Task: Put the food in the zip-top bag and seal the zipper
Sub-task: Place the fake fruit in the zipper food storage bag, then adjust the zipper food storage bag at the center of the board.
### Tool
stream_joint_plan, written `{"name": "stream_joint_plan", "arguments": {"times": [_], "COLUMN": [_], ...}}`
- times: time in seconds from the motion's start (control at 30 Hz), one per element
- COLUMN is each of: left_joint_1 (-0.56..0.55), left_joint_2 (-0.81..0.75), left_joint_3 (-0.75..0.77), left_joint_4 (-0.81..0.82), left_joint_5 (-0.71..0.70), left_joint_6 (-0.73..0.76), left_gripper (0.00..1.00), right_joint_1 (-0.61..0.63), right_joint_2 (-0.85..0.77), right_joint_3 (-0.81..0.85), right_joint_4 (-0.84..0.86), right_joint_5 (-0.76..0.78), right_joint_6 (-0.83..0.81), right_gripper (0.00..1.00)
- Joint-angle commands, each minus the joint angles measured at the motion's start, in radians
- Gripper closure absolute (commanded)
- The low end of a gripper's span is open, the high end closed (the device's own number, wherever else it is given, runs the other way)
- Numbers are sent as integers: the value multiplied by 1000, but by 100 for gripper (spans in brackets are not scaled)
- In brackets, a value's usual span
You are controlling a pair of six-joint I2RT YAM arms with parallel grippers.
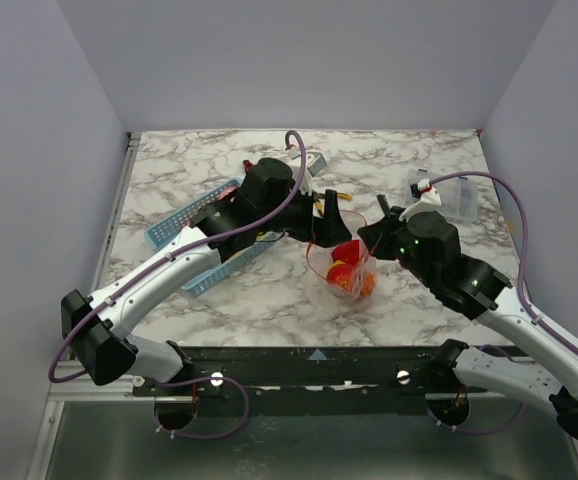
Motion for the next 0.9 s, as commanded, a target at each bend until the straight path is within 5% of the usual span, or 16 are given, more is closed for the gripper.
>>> {"name": "stream_joint_plan", "arguments": {"times": [0.0,0.37,0.63,0.73,0.87], "left_joint_1": [27,81,31,9,-4], "left_joint_2": [-45,-187,-172,-141,-112], "left_joint_3": [31,-172,-364,-355,-279], "left_joint_4": [-9,-2,165,181,133], "left_joint_5": [3,40,75,84,125], "left_joint_6": [20,-3,-155,-163,-148], "left_gripper": [2,7,27,40,83], "right_joint_1": [5,5,5,6,5], "right_joint_2": [2,3,-6,-26,-53], "right_joint_3": [34,30,54,41,25], "right_joint_4": [13,33,-16,-11,-3], "right_joint_5": [21,28,4,-5,21], "right_joint_6": [2,7,-19,-16,-15], "right_gripper": [100,100,100,100,100]}}
